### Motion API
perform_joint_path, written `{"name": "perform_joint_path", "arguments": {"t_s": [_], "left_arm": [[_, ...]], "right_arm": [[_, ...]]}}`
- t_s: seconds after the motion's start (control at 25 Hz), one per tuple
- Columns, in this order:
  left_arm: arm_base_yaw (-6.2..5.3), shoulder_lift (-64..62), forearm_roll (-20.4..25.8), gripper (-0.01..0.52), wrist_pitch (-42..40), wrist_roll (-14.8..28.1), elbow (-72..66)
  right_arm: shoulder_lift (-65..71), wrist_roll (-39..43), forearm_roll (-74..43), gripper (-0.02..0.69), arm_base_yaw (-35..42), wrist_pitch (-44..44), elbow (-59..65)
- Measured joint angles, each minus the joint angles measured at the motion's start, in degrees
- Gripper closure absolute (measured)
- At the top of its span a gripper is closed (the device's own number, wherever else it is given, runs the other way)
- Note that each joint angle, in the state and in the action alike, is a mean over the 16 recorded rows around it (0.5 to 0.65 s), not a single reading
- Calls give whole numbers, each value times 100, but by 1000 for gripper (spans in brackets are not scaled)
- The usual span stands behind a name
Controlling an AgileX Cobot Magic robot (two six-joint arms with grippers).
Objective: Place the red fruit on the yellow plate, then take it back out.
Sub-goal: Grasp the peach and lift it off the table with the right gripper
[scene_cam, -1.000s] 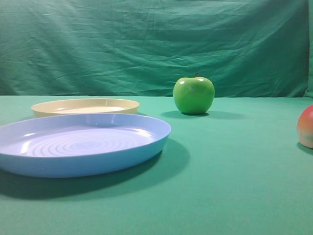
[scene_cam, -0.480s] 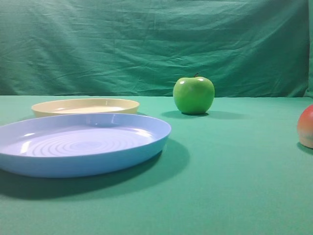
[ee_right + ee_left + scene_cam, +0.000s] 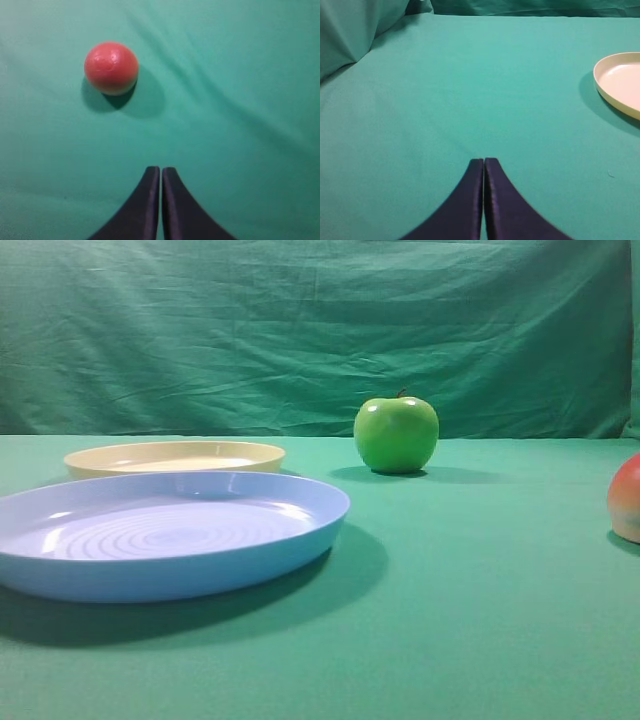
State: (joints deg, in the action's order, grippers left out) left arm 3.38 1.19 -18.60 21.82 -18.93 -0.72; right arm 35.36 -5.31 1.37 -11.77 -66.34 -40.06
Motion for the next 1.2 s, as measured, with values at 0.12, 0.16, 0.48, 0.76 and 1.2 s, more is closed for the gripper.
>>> {"name": "perform_joint_path", "arguments": {"t_s": [0.12,0.16,0.48,0.76,1.2], "left_arm": [[0,0,0,514,0,0,0],[0,0,0,514,0,0,0],[0,0,0,514,0,0,0],[0,0,0,514,0,0,0],[0,0,0,514,0,0,0]], "right_arm": [[301,-31,84,665,-173,-355,-148],[397,-38,94,665,-252,-420,-177],[1194,-73,-14,582,-1030,-166,-221],[1930,143,-180,322,-1488,431,-223],[3254,924,-437,25,-1551,1246,-254]]}}
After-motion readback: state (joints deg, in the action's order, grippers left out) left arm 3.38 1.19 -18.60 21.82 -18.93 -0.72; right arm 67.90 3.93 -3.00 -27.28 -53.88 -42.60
